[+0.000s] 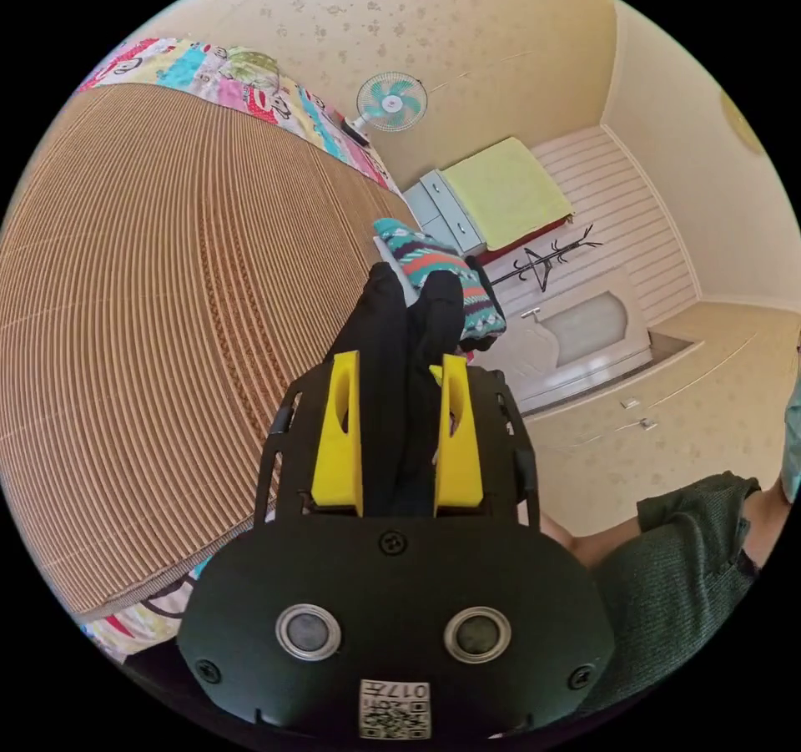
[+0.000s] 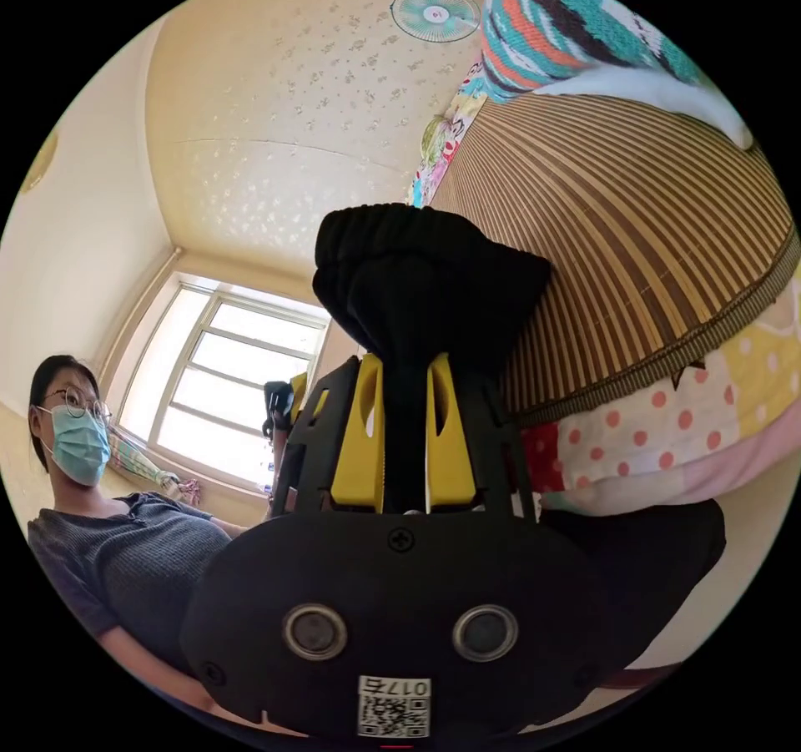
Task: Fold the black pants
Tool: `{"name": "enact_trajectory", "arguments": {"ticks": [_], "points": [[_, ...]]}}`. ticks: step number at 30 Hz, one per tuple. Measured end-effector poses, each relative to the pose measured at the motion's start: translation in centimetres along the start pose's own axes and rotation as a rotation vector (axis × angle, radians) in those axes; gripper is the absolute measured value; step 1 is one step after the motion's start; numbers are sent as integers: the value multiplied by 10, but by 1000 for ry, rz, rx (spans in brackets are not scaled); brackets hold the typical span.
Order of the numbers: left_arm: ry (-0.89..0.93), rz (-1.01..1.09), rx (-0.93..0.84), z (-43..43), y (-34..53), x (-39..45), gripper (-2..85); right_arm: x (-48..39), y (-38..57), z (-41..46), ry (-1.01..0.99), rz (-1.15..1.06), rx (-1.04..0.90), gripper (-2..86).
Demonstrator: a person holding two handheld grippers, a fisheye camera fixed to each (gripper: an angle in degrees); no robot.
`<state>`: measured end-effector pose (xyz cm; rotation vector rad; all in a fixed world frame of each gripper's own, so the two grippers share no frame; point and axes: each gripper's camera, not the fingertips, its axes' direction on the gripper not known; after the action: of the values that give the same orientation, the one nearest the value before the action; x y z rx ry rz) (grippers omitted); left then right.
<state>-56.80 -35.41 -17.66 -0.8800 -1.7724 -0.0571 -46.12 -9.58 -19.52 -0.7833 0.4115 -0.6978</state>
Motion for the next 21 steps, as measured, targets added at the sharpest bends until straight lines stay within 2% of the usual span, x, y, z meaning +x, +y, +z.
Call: {"name": "enact_trajectory", "arguments": {"ticks": [5, 8, 10, 13, 14, 15, 16, 18, 19, 21], "points": [[-123, 56, -100, 73, -42, 16, 143, 1, 0, -12, 5, -47, -42, 71], [-168, 13, -116, 101, -64, 10, 160, 4, 8, -22, -82, -128, -93, 66], [-147, 14, -187, 120, -75, 4, 149, 2, 19, -37, -134, -187, -84, 61], [102, -13, -363, 147, -79, -17, 95, 1, 37, -60, -208, -257, -87, 52], [279, -70, -433, 154, -75, -35, 69, 1, 41, -64, -238, -272, -87, 50], [457, -110, -443, 151, -65, -49, 51, 2, 51, -72, -305, -291, -83, 47], [523, -116, -429, 147, -59, -52, 46, 2, 62, -78, -386, -309, -75, 43], [767, -34, -283, 101, -32, -51, 22, -7, 77, -86, -488, -350, -65, 36], [829, 8, -229, 84, -24, -49, 18, -17, 88, -95, -557, -387, -28, 31], [1046, 126, 4, 10, 12, -49, 7, -28, 104, -115, -706, -438, 76, 23]]}}
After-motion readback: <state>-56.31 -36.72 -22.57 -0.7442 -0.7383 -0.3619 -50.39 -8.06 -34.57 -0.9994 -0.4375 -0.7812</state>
